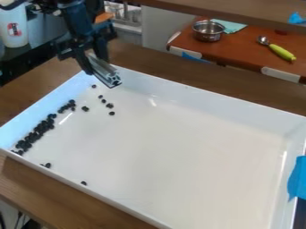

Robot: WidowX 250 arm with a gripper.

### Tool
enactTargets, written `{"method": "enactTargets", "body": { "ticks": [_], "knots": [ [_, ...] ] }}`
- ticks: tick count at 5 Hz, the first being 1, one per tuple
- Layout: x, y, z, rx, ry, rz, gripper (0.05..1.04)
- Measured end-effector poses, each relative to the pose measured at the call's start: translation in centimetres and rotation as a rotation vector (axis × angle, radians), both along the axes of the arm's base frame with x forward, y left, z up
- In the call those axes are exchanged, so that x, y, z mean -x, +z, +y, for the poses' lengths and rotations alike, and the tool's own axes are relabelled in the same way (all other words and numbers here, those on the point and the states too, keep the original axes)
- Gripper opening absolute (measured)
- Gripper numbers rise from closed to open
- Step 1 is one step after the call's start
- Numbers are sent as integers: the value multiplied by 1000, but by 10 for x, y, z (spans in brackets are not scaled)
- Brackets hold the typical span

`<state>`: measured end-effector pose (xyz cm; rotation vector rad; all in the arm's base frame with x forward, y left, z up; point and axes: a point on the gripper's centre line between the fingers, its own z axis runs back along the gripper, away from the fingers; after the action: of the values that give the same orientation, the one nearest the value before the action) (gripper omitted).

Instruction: Sweep into pile

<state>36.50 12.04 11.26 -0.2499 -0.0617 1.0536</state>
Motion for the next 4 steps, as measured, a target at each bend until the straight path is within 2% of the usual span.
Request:
{"method": "enactTargets", "body": {
  "ticks": [1,2,3,4],
  "knots": [
    [-16,-2,-23,-30,-34,-45,376],
    [-12,-31,-43,-97,-69,-27,376],
    [-8,-52,-45,-168,-73,-44,376],
    [-14,-56,-42,-212,-81,-84,376]
  ]
}}
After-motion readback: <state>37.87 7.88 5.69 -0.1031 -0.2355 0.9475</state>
